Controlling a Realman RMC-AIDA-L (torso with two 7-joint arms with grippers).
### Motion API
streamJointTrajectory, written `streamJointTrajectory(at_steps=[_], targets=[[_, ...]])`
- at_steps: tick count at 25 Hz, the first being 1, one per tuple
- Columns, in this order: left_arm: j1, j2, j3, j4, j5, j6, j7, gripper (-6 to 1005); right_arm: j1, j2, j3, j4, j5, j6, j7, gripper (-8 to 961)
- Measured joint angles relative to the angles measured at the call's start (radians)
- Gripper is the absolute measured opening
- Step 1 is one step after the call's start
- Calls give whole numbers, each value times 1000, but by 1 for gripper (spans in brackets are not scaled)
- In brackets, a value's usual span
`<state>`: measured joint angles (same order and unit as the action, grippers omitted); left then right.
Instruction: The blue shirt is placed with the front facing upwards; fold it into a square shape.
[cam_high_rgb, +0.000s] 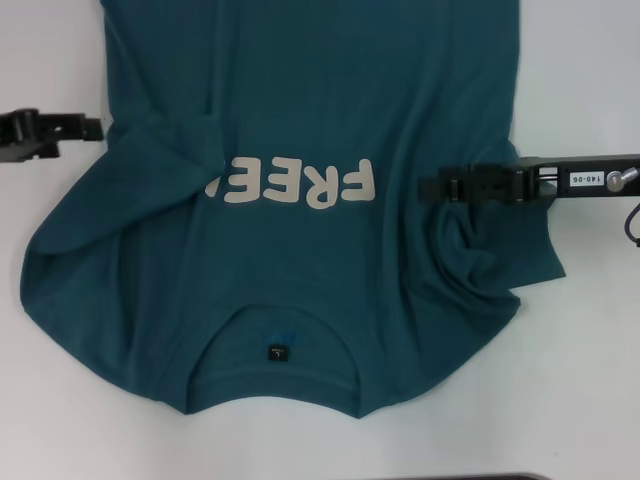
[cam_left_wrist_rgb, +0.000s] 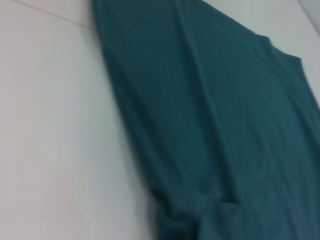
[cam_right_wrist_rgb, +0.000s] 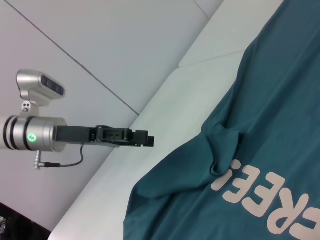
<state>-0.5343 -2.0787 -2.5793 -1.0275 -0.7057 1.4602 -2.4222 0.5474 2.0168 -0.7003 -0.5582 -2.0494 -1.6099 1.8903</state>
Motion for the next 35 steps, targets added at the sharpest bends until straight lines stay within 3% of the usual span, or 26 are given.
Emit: streamJointTrajectory(at_steps=[1,4,9,25,35], targets=[[8,-1,2,-1,0,-17,8,462,1,-1,-1,-2,0,-2,3,895],[21,-11,10,4,1,-56,50,699,3,-6,-2,-7,0,-4,18,894],[23,-34,12,10,8,-65,120,914,3,-19,0,-5,0,-10,34,893],[10,-37,97,65,10,-108,160,918,-8,-22,4,-1,0,-11,36,890],[16,-28,97,62,6,-7,158,917,-9,-23,4,-1,0,-6,36,888]])
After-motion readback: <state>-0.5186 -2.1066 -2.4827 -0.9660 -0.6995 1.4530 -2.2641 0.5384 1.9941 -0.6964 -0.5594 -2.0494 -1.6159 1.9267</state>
